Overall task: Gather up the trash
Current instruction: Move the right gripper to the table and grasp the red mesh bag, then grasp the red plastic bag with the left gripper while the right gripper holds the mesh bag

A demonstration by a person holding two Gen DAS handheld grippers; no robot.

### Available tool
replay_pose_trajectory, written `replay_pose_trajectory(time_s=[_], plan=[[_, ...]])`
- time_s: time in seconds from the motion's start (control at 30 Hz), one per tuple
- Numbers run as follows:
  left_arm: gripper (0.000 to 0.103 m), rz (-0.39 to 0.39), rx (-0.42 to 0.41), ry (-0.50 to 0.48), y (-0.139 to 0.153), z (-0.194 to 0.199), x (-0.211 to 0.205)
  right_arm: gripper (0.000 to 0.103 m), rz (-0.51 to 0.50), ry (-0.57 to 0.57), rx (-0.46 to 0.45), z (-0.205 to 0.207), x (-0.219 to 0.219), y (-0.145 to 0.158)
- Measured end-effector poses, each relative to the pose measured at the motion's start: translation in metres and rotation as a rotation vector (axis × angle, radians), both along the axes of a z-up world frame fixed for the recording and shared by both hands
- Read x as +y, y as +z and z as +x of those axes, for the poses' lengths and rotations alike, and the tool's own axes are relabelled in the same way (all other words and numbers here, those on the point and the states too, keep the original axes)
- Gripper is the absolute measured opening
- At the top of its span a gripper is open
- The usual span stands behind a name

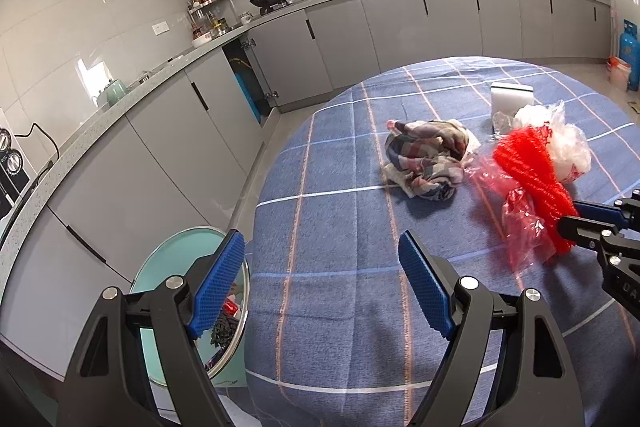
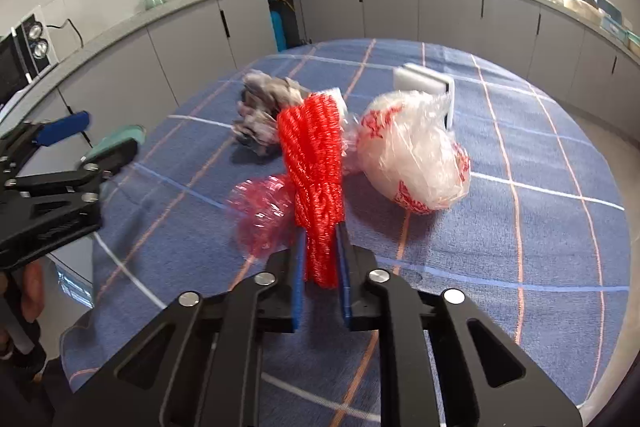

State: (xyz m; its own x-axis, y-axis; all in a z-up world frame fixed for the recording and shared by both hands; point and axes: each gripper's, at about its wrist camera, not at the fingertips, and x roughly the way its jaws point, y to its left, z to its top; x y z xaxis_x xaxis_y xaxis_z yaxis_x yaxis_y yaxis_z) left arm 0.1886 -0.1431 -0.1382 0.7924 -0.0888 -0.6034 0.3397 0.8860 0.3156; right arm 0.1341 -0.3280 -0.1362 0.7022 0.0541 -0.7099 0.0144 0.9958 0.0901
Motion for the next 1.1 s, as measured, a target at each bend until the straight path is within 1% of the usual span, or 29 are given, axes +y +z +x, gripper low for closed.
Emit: replay_pose_trajectory(time_s=[0.1, 0.2, 0.3, 0.37, 0.53, 0.6, 0.7, 0.73, 0.8, 0.83, 0.87, 0.9, 0.93, 1.03, 1.1], plan=[[0.078, -0.003, -0.005, -0.017, 0.003, -0.003, -0.007, 0.012, -0.006, -0.011, -0.053, -0.013, -0.001, 0.016], [0.078, -0.003, -0.009, -0.048, 0.004, -0.009, -0.019, 0.011, -0.031, -0.046, -0.109, -0.027, -0.009, 0.032], [0.078, 0.001, -0.01, -0.089, 0.003, -0.015, -0.037, 0.011, -0.11, -0.109, -0.147, -0.04, -0.016, 0.041], [0.078, 0.003, -0.012, -0.117, 0.001, -0.019, -0.052, 0.011, -0.13, -0.142, -0.149, -0.047, -0.024, 0.041], [0.078, -0.01, 0.018, -0.176, -0.004, -0.021, -0.086, 0.011, -0.135, -0.192, -0.131, -0.053, -0.048, 0.034], [0.078, -0.009, 0.038, -0.203, -0.01, -0.022, -0.097, 0.011, -0.126, -0.203, -0.129, -0.055, -0.056, 0.031], [0.078, 0.01, 0.076, -0.215, -0.022, -0.015, -0.108, 0.011, -0.119, -0.206, -0.133, -0.058, -0.061, 0.029], [0.076, 0.014, 0.094, -0.22, -0.026, -0.013, -0.11, 0.011, -0.118, -0.204, -0.136, -0.058, -0.062, 0.028], [0.067, 0.035, 0.123, -0.226, -0.036, -0.01, -0.115, 0.011, -0.118, -0.202, -0.14, -0.058, -0.062, 0.028], [0.059, 0.04, 0.135, -0.236, -0.039, -0.009, -0.117, 0.011, -0.115, -0.2, -0.142, -0.057, -0.06, 0.028], [0.047, 0.039, 0.158, -0.249, -0.043, -0.008, -0.118, 0.011, -0.113, -0.197, -0.144, -0.058, -0.059, 0.028], [0.039, 0.036, 0.187, -0.262, -0.047, -0.008, -0.119, 0.011, -0.114, -0.195, -0.145, -0.06, -0.059, 0.026], [0.028, 0.037, 0.197, -0.27, -0.049, -0.008, -0.119, 0.011, -0.114, -0.193, -0.147, -0.06, -0.059, 0.026], [0.026, 0.035, 0.178, -0.284, -0.045, -0.013, -0.117, 0.011, -0.113, -0.191, -0.152, -0.063, -0.058, 0.026], [0.025, 0.025, 0.158, -0.285, -0.037, -0.018, -0.111, 0.011, -0.111, -0.189, -0.16, -0.066, -0.058, 0.028]])
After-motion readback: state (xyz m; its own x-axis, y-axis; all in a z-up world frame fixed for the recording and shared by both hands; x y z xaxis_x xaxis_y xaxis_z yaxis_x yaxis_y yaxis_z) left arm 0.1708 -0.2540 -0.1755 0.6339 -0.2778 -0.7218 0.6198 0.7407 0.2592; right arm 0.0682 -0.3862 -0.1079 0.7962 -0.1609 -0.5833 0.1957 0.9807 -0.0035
